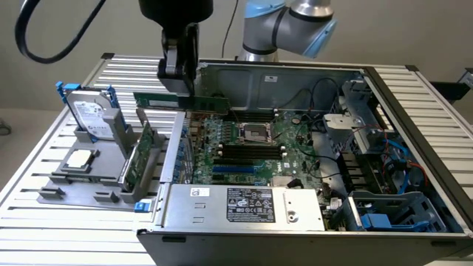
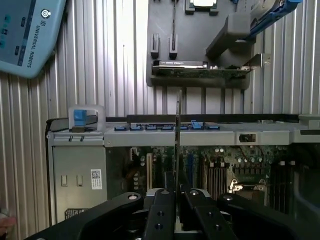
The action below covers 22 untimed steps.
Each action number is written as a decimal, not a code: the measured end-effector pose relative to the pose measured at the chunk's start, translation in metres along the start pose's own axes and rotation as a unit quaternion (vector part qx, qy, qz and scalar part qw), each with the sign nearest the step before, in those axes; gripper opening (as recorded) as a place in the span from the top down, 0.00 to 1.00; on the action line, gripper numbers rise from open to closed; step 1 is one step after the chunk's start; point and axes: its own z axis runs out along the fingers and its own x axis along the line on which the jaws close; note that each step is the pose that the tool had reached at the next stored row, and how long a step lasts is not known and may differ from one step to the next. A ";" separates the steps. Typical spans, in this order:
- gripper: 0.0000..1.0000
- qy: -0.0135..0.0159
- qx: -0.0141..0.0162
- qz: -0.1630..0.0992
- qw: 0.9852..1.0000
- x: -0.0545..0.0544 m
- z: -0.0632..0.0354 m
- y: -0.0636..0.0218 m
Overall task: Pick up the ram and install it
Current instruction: 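Pick up the ram and move it above insertion slot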
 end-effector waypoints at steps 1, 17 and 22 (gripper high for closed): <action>0.86 0.000 0.000 0.000 1.000 -0.002 0.0004 -0.0034; 0.86 0.003 0.000 0.000 1.000 -0.047 0.0126 -0.0573; 0.86 0.004 0.000 0.000 1.000 -0.064 0.0201 -0.0734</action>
